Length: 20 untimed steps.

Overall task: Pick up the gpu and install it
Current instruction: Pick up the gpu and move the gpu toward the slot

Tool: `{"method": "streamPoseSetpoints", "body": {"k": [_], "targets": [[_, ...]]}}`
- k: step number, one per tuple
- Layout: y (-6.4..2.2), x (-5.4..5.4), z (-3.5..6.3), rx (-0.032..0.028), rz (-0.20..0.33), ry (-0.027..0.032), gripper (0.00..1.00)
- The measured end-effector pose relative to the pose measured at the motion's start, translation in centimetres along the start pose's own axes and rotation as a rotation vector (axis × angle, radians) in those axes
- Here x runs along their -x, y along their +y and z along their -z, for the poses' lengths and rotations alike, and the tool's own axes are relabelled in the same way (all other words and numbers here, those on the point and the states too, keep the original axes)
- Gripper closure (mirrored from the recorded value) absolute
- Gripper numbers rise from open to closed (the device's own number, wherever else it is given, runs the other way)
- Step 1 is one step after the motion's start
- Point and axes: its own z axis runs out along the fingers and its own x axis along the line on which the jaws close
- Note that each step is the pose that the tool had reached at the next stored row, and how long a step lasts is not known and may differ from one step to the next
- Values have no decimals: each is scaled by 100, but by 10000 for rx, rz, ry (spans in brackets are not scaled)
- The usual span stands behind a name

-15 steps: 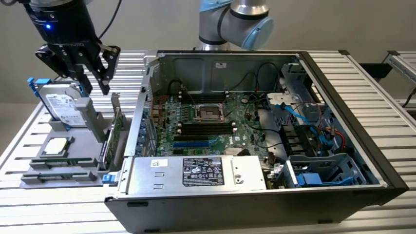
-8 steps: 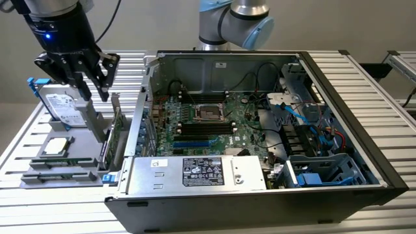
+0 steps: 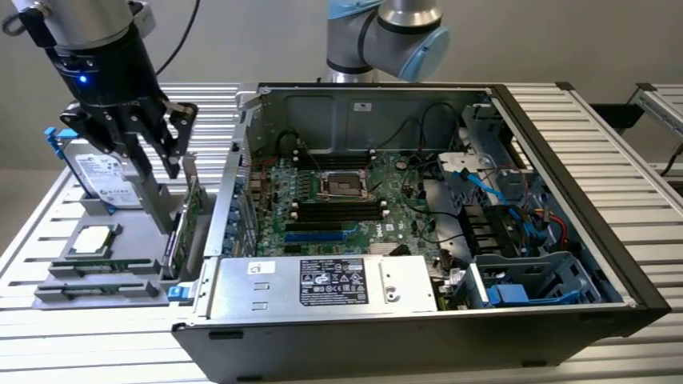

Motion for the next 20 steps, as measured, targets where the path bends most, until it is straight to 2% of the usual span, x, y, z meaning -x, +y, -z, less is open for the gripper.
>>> {"method": "streamPoseSetpoints", "body": {"k": [7,9,10,20], "targets": [[-62,-3,-125,-1,83,5,58],[-78,-4,-159,-1,107,7,56],[-87,-5,-179,0,120,7,50],[-161,-18,-356,0,235,13,50]]}}
